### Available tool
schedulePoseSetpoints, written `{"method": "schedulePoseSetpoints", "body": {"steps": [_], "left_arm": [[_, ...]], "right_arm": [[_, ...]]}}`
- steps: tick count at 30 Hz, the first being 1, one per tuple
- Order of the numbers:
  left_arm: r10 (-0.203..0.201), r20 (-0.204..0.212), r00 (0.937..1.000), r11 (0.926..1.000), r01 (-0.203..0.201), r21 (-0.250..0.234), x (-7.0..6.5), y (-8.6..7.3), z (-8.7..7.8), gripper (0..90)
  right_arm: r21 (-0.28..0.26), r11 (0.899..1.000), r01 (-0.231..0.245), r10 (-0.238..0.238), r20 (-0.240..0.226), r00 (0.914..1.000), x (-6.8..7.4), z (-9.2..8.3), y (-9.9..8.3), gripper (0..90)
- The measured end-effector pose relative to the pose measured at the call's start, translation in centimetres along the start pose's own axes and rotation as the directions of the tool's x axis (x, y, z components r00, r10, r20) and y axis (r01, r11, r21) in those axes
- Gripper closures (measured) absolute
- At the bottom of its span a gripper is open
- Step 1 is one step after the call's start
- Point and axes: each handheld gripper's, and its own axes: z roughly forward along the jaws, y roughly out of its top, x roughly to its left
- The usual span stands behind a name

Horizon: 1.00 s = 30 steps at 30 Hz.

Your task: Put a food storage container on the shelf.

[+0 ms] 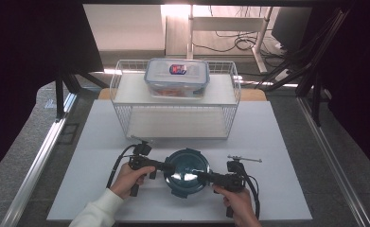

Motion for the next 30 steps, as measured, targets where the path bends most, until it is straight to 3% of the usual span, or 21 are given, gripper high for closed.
{"method": "schedulePoseSetpoints", "body": {"steps": [10,30], "left_arm": [[0.006,0.003,1.0,0.9978,-0.006,-0.066,-1.0,-1.3,-1.2,43.6],[0.038,-0.018,0.9991,0.9931,-0.04,-0.11,-2.3,-1.5,-2.5,44.6]], "right_arm": [[-0.01,0.999,0.04,-0.04,-0.004,0.9992,0.6,-0.6,-0.2,39.8],[-0.031,0.991,0.13,-0.13,-0.008,0.9915,1.9,-1.1,0.5,40.0]]}}
